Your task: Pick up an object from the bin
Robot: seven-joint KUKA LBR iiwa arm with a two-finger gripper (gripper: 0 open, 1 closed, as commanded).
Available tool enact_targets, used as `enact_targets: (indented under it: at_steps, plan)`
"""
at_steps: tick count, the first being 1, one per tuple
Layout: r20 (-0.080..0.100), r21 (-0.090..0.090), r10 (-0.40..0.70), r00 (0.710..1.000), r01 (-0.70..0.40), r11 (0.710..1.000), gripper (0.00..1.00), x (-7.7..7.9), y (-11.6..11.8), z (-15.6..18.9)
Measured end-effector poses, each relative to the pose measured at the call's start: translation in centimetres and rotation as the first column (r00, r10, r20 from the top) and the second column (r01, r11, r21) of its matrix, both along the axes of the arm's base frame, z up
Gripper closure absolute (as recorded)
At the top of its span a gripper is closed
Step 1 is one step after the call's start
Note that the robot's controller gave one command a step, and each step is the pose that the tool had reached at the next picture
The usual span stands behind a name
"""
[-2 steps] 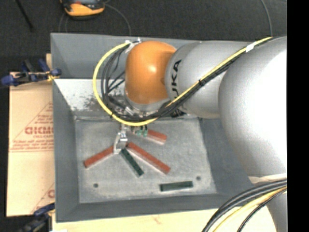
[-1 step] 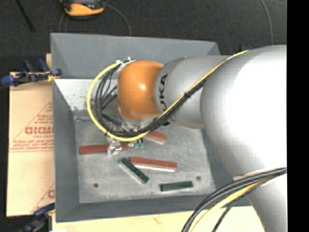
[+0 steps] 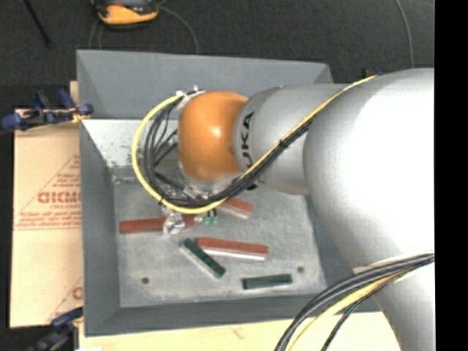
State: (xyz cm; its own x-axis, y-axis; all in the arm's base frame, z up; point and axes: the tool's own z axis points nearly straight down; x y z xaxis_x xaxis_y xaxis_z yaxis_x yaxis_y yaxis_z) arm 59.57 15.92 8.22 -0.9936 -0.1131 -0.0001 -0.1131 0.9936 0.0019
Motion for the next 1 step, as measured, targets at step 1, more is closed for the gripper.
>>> enact_targets:
  at_steps: [1]
  plan:
    - [0.009, -0.002, 0.038, 0.999, -0.038, 0.999, 1.0, 0.16, 0.11, 15.56]
